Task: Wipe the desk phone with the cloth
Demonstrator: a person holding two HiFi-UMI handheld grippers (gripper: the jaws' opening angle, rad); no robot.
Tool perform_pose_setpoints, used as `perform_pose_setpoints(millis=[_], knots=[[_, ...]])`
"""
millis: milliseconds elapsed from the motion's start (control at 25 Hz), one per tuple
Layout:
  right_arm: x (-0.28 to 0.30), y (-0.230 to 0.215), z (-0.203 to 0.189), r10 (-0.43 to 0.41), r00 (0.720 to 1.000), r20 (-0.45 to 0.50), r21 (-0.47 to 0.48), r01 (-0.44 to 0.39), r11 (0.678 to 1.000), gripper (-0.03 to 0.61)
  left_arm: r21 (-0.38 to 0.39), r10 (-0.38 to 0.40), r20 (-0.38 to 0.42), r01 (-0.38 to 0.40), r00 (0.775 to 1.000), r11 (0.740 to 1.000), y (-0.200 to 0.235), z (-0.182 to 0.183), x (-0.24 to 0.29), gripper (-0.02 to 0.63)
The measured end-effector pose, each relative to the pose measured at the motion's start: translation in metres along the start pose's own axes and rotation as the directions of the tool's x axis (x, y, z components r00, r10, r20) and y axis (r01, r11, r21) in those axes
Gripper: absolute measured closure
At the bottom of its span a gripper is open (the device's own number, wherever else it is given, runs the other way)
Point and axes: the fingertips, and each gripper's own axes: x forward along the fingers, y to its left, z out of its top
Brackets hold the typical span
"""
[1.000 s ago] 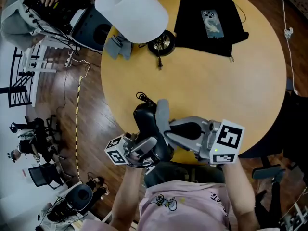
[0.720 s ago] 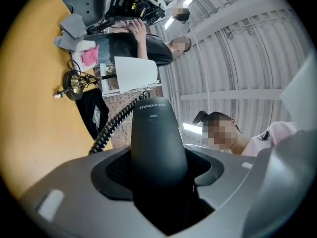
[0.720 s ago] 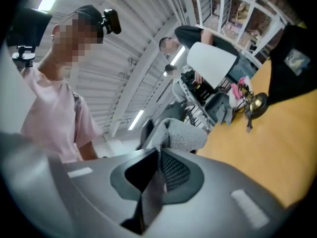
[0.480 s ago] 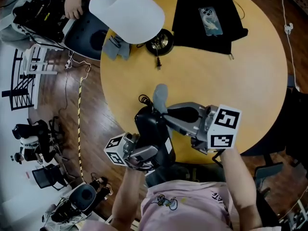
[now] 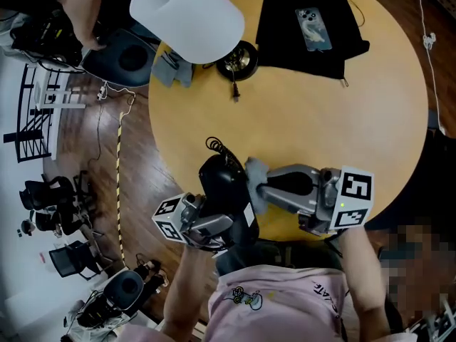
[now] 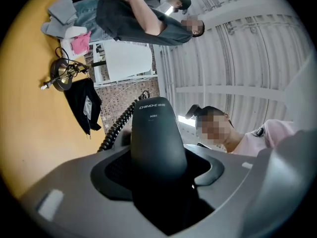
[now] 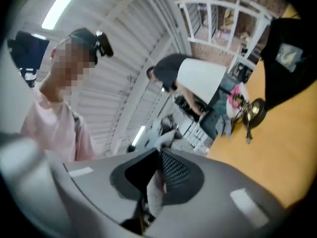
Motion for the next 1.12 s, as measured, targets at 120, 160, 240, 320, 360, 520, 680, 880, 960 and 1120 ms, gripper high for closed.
perform_pose_setpoints(millis=[120,160,240,320,360,520,680,880,960,1120], knots=[[-0.001,-0.005,0.049,-0.046,0.987,0.157,-0.006,0.048,0.999,0.552,0.005,0.066,-0.019,-0.066,0.998,0.998,0.011,-0.008,-0.001,0.310],[0.000,-0.001,0.050,-0.046,0.988,0.144,-0.030,0.051,0.998,0.552,0.010,0.101,-0.020,-0.101,0.995,0.995,0.017,-0.008,-0.003,0.310],[0.003,0.006,0.023,-0.047,0.998,0.038,-0.067,0.050,0.997,0.552,0.024,0.183,-0.015,-0.183,0.983,0.983,0.033,-0.005,-0.008,0.308],[0.000,0.012,-0.031,-0.051,0.991,-0.126,-0.074,0.042,0.996,0.552,0.036,0.268,-0.017,-0.268,0.963,0.963,0.050,-0.002,-0.015,0.310],[-0.004,0.015,-0.059,-0.054,0.979,-0.196,-0.073,0.041,0.997,0.552,0.041,0.304,-0.027,-0.303,0.952,0.952,0.057,-0.002,-0.018,0.308],[-0.008,0.013,-0.061,-0.109,0.982,-0.155,-0.086,0.096,0.992,0.552,0.080,0.402,-0.120,-0.395,0.908,0.915,0.074,-0.013,-0.023,0.308],[0.002,-0.016,0.018,-0.184,0.981,0.067,-0.117,0.191,0.975,0.551,0.102,0.469,-0.175,-0.457,0.866,0.883,0.089,-0.030,-0.028,0.308],[-0.012,-0.027,-0.030,-0.237,0.969,-0.063,-0.075,0.232,0.970,0.552,0.104,0.631,-0.156,-0.622,0.760,0.776,0.120,-0.029,-0.040,0.308],[-0.033,-0.022,-0.071,-0.286,0.948,-0.139,-0.060,0.280,0.958,0.552,0.167,0.742,-0.183,-0.724,0.645,0.670,0.143,-0.028,-0.052,0.308],[-0.072,-0.016,-0.101,-0.378,0.917,-0.126,0.014,0.382,0.924,0.551,0.356,0.892,-0.240,-0.820,0.384,0.449,0.182,-0.035,-0.068,0.307]])
